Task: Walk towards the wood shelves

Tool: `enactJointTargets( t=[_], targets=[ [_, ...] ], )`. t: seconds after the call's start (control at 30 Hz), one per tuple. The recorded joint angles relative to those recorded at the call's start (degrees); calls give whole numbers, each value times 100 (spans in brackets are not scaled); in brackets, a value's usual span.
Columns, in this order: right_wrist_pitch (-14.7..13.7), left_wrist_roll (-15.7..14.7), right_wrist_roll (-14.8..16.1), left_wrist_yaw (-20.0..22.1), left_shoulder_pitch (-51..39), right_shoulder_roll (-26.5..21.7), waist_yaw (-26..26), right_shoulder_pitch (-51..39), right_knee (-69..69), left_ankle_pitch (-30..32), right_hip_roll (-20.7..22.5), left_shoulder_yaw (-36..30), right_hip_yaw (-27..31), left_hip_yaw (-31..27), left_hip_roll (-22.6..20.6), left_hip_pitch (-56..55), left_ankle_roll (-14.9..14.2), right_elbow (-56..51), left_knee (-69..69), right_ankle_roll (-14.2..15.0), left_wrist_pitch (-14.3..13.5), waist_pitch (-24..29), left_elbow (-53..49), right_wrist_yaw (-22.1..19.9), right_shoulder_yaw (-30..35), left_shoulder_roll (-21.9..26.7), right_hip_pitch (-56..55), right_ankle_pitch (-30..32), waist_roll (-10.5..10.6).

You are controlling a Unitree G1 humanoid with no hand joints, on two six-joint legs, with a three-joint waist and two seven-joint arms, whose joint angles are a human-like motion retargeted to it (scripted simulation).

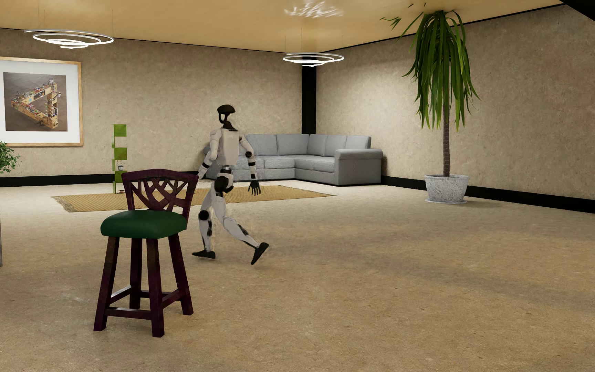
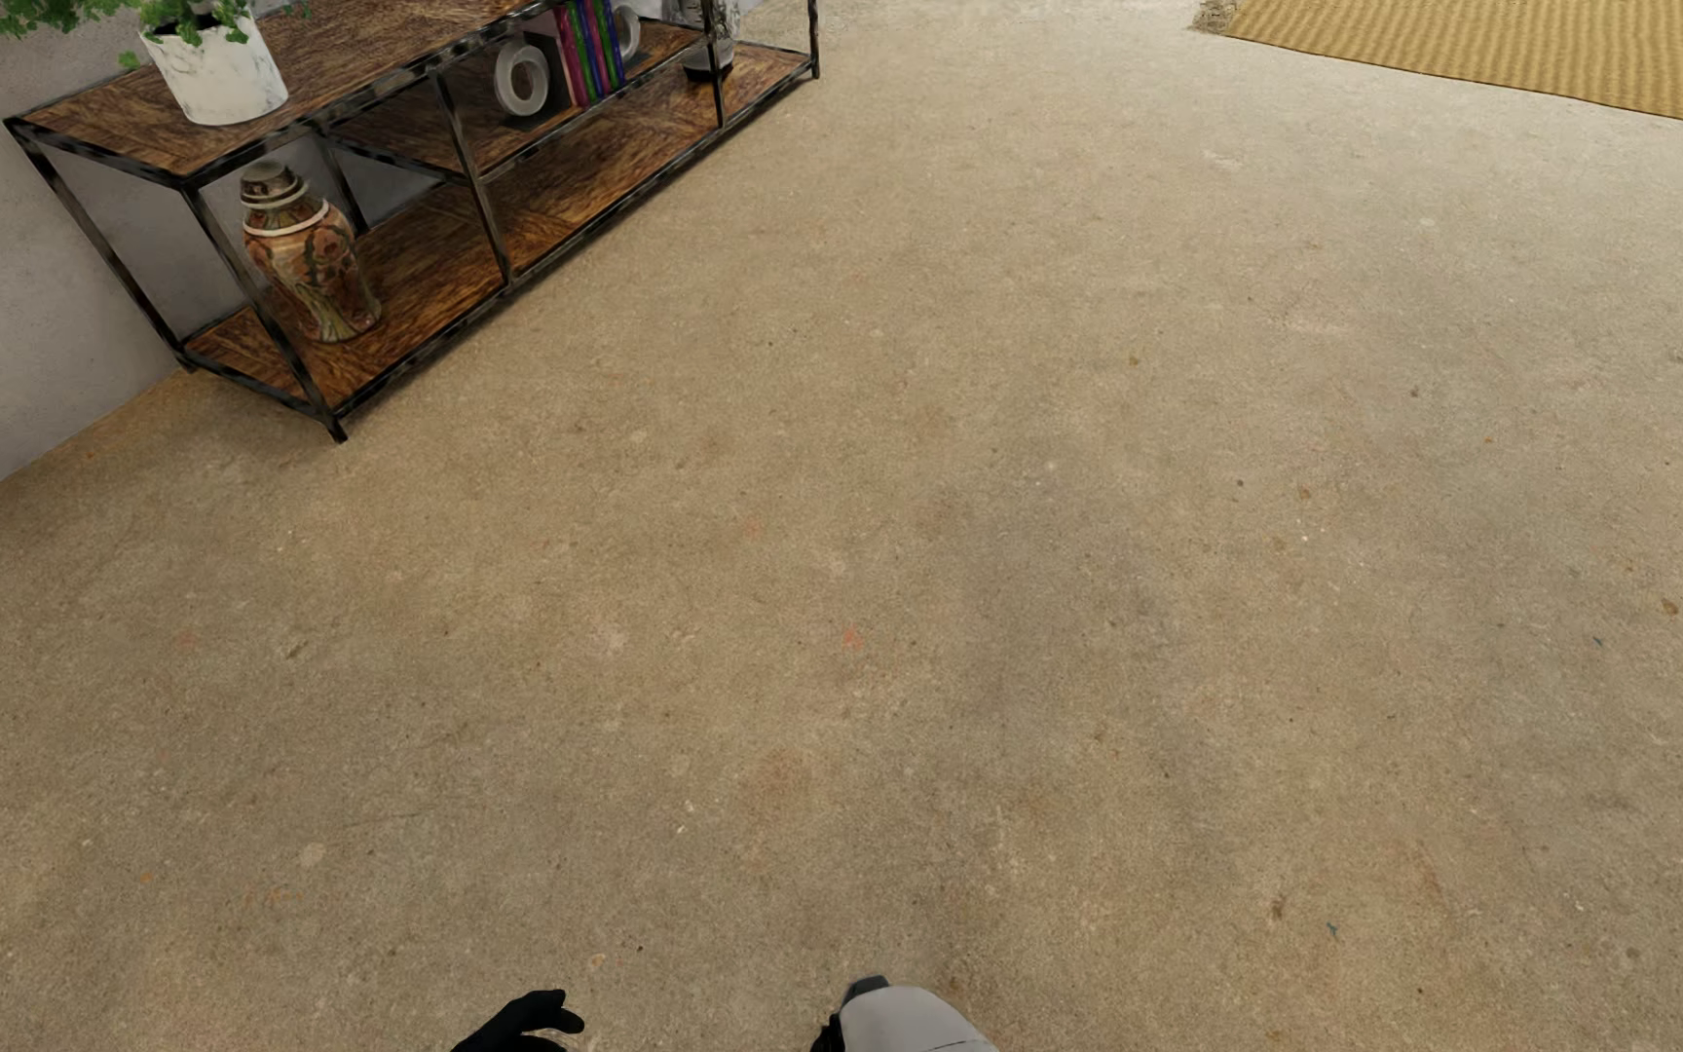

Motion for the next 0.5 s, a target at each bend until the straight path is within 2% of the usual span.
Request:
enactJointTargets(
  t=[0.03,0.07,0.1,0.13,0.17,0.2,0.27,0.3,0.33,0.4,0.43,0.47,0.5],
  targets=[
    [0,0,0,0,118,10,109,-148,661,579,311,-63,0,0,245,-323,0,98,1348,0,0,171,476,0,84,-87,213,-262,48],
    [0,0,0,0,181,25,234,-346,681,620,547,-249,0,0,203,-1072,0,-34,3030,0,0,236,875,0,243,-69,561,-504,-44],
    [0,0,0,0,219,57,440,-484,397,344,842,-613,0,0,213,-1852,0,-363,4332,0,0,269,1219,0,307,-31,1048,-461,-99],
    [0,0,0,0,357,111,854,-530,22,251,970,-974,0,0,111,-2503,0,-788,4892,0,0,287,1427,0,212,10,1644,-243,-256],
    [0,0,0,0,617,150,1146,-644,-447,379,1032,-938,0,0,-11,-3093,0,-1225,4816,0,0,297,1632,0,101,-56,2372,-66,-362],
    [0,0,0,0,803,190,1540,-758,-868,772,1023,-1106,0,0,-126,-3672,0,-1561,4192,0,0,284,1721,0,18,-68,2945,166,-445],
    [0,0,0,0,1221,222,2215,-1007,-1470,1793,783,-1253,0,0,-153,-4405,0,-2168,1834,0,0,266,1693,0,-50,-110,3944,580,-516],
    [0,0,0,0,1400,180,2380,-1133,-1651,1969,619,-1238,0,0,-91,-4695,0,-2471,647,0,0,213,1700,0,-82,-178,4345,678,-472],
    [0,0,0,0,1544,83,2410,-1240,-1708,1250,488,-1286,0,0,25,-4865,0,-2817,-405,0,0,164,1600,0,-98,-224,4782,900,-344],
    [0,0,0,0,1538,-57,2667,-1297,-1642,-1078,85,-1232,0,0,301,-5307,0,-3440,-1339,0,0,33,1684,0,-302,-331,5106,1440,-213],
    [0,0,0,0,1526,-50,2852,-1307,-1539,-1235,-172,-1161,0,0,345,-5415,0,-3511,-1259,0,0,82,1635,0,-384,-300,5321,1961,-223],
    [0,0,0,0,1462,15,2882,-1251,-1393,-544,-318,-1145,0,0,255,-5594,0,-3361,-1022,0,0,26,1692,0,-414,-250,5462,2555,-269],
    [0,0,0,0,1366,91,2771,-1130,-985,673,-459,-1140,0,0,40,-5812,0,-3093,-664,0,0,-128,1759,0,-434,-202,5374,3410,-345]
  ],
)
